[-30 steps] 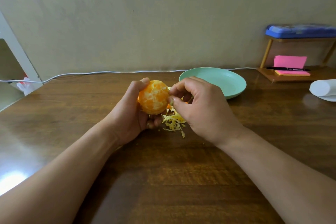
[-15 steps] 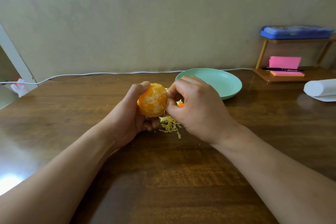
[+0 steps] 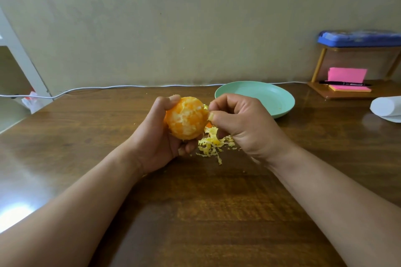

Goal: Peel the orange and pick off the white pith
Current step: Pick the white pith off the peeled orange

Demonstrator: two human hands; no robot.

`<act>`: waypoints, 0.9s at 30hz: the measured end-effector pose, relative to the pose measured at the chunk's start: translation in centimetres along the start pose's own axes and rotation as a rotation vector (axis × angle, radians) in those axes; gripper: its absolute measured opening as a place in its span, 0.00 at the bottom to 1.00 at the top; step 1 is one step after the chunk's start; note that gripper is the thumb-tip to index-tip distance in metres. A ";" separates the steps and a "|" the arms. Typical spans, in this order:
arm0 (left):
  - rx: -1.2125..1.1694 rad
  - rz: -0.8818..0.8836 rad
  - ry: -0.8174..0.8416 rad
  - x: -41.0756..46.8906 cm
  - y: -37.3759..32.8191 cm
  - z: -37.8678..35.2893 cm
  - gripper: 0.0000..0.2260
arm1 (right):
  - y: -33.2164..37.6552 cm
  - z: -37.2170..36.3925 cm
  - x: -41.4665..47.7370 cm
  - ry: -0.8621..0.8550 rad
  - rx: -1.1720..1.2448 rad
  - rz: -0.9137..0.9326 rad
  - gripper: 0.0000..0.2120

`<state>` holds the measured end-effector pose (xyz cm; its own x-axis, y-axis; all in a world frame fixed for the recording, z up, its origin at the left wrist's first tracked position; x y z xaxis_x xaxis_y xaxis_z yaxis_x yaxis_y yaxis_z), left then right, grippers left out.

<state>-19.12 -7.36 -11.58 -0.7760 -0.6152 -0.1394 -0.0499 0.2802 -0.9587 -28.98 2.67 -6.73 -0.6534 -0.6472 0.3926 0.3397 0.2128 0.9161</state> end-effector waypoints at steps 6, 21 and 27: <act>-0.070 0.023 0.034 -0.1 0.0 -0.3 0.27 | -1.3 -0.8 0.0 0.022 0.249 -0.195 0.08; -0.182 0.065 -0.023 0.1 -0.4 0.7 0.27 | -2.2 2.7 1.7 -0.070 -0.328 0.014 0.06; -0.179 0.067 -0.125 0.5 -0.2 1.7 0.29 | -0.9 0.8 0.5 0.036 -0.758 0.234 0.04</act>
<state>-18.41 -8.97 -11.89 -0.6976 -0.6745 -0.2414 -0.1204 0.4426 -0.8886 -30.13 2.73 -7.34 -0.4903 -0.6737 0.5530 0.8419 -0.2021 0.5003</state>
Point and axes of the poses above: each hand's wrist, its own x-axis towards the middle knuckle, its own z-axis out of the back of the hand, y = z × x, the point moved 10 cm from there along x, towards the middle knuckle, and after that the axes turned 15 degrees about -y, right-handed, at the moved point
